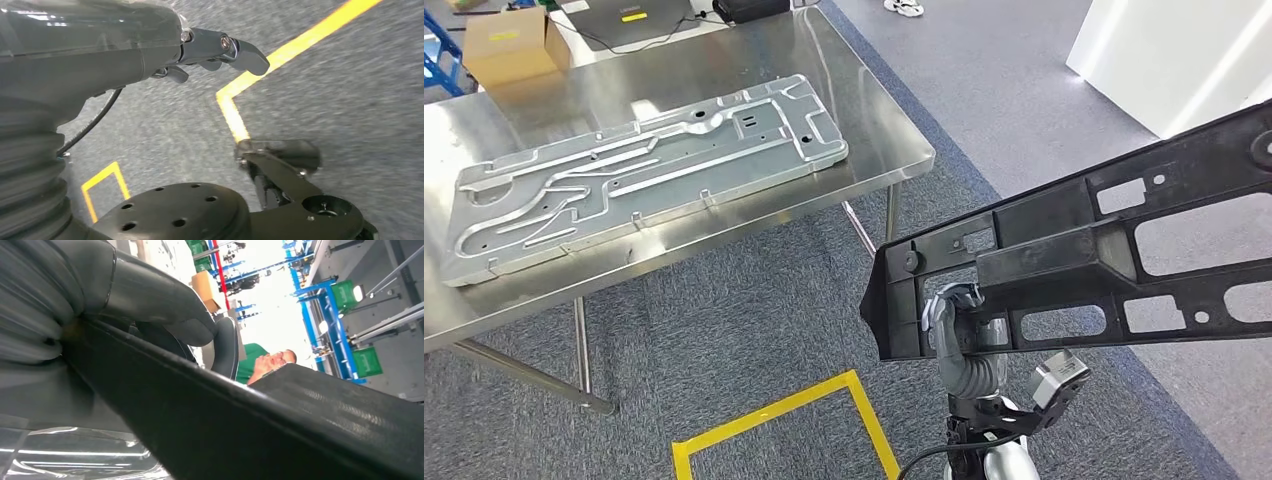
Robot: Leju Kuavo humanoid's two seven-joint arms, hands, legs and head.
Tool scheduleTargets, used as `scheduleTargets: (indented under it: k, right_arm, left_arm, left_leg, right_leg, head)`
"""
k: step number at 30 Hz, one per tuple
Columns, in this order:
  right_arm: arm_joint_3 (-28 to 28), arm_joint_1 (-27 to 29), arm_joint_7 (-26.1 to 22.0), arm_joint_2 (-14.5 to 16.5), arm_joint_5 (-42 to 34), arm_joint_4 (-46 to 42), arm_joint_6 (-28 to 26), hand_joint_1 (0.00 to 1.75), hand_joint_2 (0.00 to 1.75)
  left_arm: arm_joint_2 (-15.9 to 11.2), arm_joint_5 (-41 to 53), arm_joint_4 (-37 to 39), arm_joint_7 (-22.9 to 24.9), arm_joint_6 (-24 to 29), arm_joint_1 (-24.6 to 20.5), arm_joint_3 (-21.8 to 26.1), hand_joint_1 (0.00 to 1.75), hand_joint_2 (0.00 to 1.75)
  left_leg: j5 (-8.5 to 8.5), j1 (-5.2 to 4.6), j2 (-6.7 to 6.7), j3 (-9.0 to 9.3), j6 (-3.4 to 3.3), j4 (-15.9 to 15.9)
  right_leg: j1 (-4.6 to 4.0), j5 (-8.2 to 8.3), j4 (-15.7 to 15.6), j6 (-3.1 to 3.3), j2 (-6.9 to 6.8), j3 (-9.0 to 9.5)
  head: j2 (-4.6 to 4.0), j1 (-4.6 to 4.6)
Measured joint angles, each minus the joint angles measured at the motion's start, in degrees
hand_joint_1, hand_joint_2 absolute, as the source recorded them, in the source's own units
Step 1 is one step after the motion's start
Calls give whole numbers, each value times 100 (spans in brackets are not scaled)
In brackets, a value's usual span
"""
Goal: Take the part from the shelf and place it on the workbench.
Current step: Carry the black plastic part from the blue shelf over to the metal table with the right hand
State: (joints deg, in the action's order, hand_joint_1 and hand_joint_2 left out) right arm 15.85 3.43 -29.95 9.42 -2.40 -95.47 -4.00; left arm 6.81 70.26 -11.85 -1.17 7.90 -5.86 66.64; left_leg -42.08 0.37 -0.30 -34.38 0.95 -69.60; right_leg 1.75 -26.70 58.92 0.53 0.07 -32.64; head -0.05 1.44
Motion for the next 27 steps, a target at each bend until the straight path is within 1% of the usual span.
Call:
scheduleTargets:
  k: [1, 2, 3, 4, 5, 6, 7, 8, 9, 10, 12, 13, 14, 15, 16, 17, 18, 19, 20, 21, 22, 23, 24, 25, 26, 27]
  right_arm:
    - [0, 0, 0, 0, 0, 2, 0, 175, 175]
    - [0, -2, 1, 0, 0, 4, -1, 175, 175]
    - [0, -5, 1, 0, 0, 12, -1, 175, 175]
    - [1, -8, 4, 1, 0, 20, -3, 175, 175]
    - [1, -13, 7, 2, 0, 29, -4, 175, 175]
    - [2, -21, 7, 4, 2, 36, -6, 175, 175]
    - [5, -30, 6, 7, 5, 38, -10, 175, 175]
    - [10, -40, 2, 9, 11, 39, -13, 175, 175]
    - [16, -49, -3, 10, 20, 40, -18, 175, 175]
    - [22, -51, -5, 10, 29, 43, -23, 175, 175]
    - [27, -43, -8, 8, 43, 58, -31, 175, 175]
    - [28, -38, -8, 7, 45, 70, -34, 175, 175]
    - [28, -35, -8, 5, 46, 80, -34, 175, 175]
    - [30, -34, -8, 4, 47, 87, -34, 175, 175]
    - [31, -36, -9, 3, 48, 91, -33, 175, 175]
    - [33, -39, -9, 3, 50, 94, -31, 175, 175]
    - [36, -40, -10, 2, 52, 97, -29, 175, 175]
    - [38, -41, -10, 2, 55, 100, -28, 175, 175]
    - [43, -41, -11, 2, 56, 103, -27, 175, 175]
    - [52, -43, -13, 2, 57, 103, -26, 175, 175]
    - [64, -45, -16, 5, 60, 103, -26, 175, 175]
    - [78, -49, -19, 9, 65, 102, -26, 175, 175]
    - [92, -51, -22, 15, 73, 99, -27, 175, 175]
    - [103, -49, -23, 21, 83, 96, -28, 175, 175]
    - [110, -45, -22, 24, 95, 92, -30, 175, 175]
    - [115, -38, -21, 26, 105, 89, -32, 175, 175]
  left_arm:
    - [1, -2, 0, -1, -2, -3, 0, 0, 175]
    - [2, -4, 0, -1, -2, 3, 0, 0, 175]
    - [3, -7, 0, -1, -1, 13, 0, 0, 175]
    - [3, -9, 0, -1, -2, 20, 0, 0, 175]
    - [2, -14, 0, -2, -2, 24, 0, 0, 175]
    - [-1, -18, -1, -3, -2, 24, 0, 0, 175]
    - [-4, -22, -1, -5, -3, 20, 0, 0, 175]
    - [-7, -30, -1, -10, -3, 15, 0, 0, 175]
    - [-9, -36, -1, -14, -3, 8, 0, 0, 175]
    - [-10, -43, 0, -18, -3, 0, 0, 0, 175]
    - [-10, -53, 0, -21, -3, -7, 0, 0, 175]
    - [-10, -56, 0, -21, -3, -1, 0, 0, 175]
    - [-10, -60, 0, -21, -3, 6, 0, 0, 175]
    - [-9, -64, 0, -24, -3, 13, 1, 0, 175]
    - [-7, -69, 0, -29, -3, 19, 1, 0, 175]
    - [3, -74, 1, -38, -3, 21, 2, 0, 175]
    - [13, -80, 2, -48, -2, 17, 2, 0, 175]
    - [22, -84, 3, -58, -1, 13, 2, 0, 175]
    - [30, -86, 4, -68, 1, 13, 2, 0, 175]
    - [30, -87, 4, -78, 2, 14, 2, 0, 175]
    - [23, -84, 2, -85, 2, 22, 2, 0, 175]
    - [17, -78, 1, -91, 2, 33, 2, 0, 175]
    - [11, -73, -1, -95, 2, 38, 2, 0, 175]
    - [6, -67, -2, -98, 2, 33, 2, 0, 175]
    - [7, -63, -2, -101, 2, 26, 2, 0, 175]
    - [6, -62, -2, -104, 1, 15, 2, 0, 175]
  left_leg:
    - [265, 3, 0, -38, -25, 281]
    - [741, 1, 0, -57, -61, 575]
    - [1179, -16, 8, -70, -106, 813]
    - [1530, -36, 12, -69, -148, 958]
    - [1715, -63, 12, -69, -181, 1005]
    - [1726, -91, 8, -46, -204, 1022]
    - [1753, -86, -9, -1, -223, 1061]
    - [1764, -84, -27, 39, -245, 1111]
    - [1777, -76, -47, 78, -270, 1160]
    - [1785, -67, -71, 103, -294, 1194]
    - [1766, -89, -127, 110, -336, 1200]
    - [1749, -100, -165, 115, -344, 1196]
    - [1728, -111, -209, 127, -348, 1188]
    - [1704, -120, -260, 146, -344, 1176]
    - [1675, -126, -316, 171, -338, 1159]
    - [1644, -127, -366, 186, -329, 1140]
    - [1616, -130, -421, 187, -314, 1113]
    - [1599, -123, -470, 175, -293, 1095]
    - [1591, -110, -517, 154, -268, 1087]
    - [1590, -97, -567, 138, -238, 1088]
    - [1586, -90, -596, 129, -208, 1096]
    - [1561, -97, -553, 119, -174, 1068]
    - [1497, -104, -456, 73, -140, 963]
    - [1381, -104, -324, -37, -102, 736]
    - [1234, -85, -184, -209, -62, 404]
    - [1093, -54, -104, -417, -25, 37]
  right_leg:
    - [-5, -78, -5, -6, 1, 105]
    - [-9, -148, -5, -16, 5, 198]
    - [-16, -209, -1, -38, 18, 269]
    - [-20, -264, 5, -70, 33, 316]
    - [-20, -311, 6, -111, 46, 355]
    - [-20, -353, -1, -157, 53, 387]
    - [-9, -393, -6, -193, 46, 420]
    - [-3, -450, 35, -213, 36, 427]
    - [-2, -553, 178, -218, 27, 371]
    - [-6, -701, 446, -215, 21, 235]
    - [-31, -1006, 1195, -208, 20, -215]
    - [-42, -1046, 1470, -210, 20, -418]
    - [-49, -963, 1555, -205, 22, -538]
    - [-55, -766, 1425, -191, 28, -548]
    - [-64, -487, 1105, -167, 60, -464]
    - [-72, -254, 744, -135, 152, -341]
    - [-78, -95, 412, -111, 241, -226]
    - [-89, -18, 195, -93, 317, -152]
    - [-98, -26, 106, -80, 357, -124]
    - [-104, -30, 62, -75, 327, -115]
    - [-90, -25, 36, -57, 278, -98]
    - [-72, -21, -10, -38, 228, -62]
    - [-50, -18, -60, -17, 167, -18]
    - [-30, -20, -104, 2, 98, 28]
    - [-33, -34, -123, 12, 27, 63]
    - [-31, -54, -127, 17, -46, 85]
  head:
    - [1, -1]
    - [1, -3]
    - [1, -2]
    - [0, -2]
    - [0, -2]
    - [0, 1]
    - [0, 0]
    - [1, 0]
    - [1, -2]
    - [1, -5]
    - [1, -9]
    - [1, -8]
    - [1, -7]
    - [1, -7]
    - [1, -7]
    - [1, -6]
    - [1, -3]
    - [1, -1]
    - [1, 2]
    - [1, 3]
    - [1, 2]
    - [1, 4]
    - [1, 20]
    - [1, 34]
    - [1, 49]
    - [0, 62]
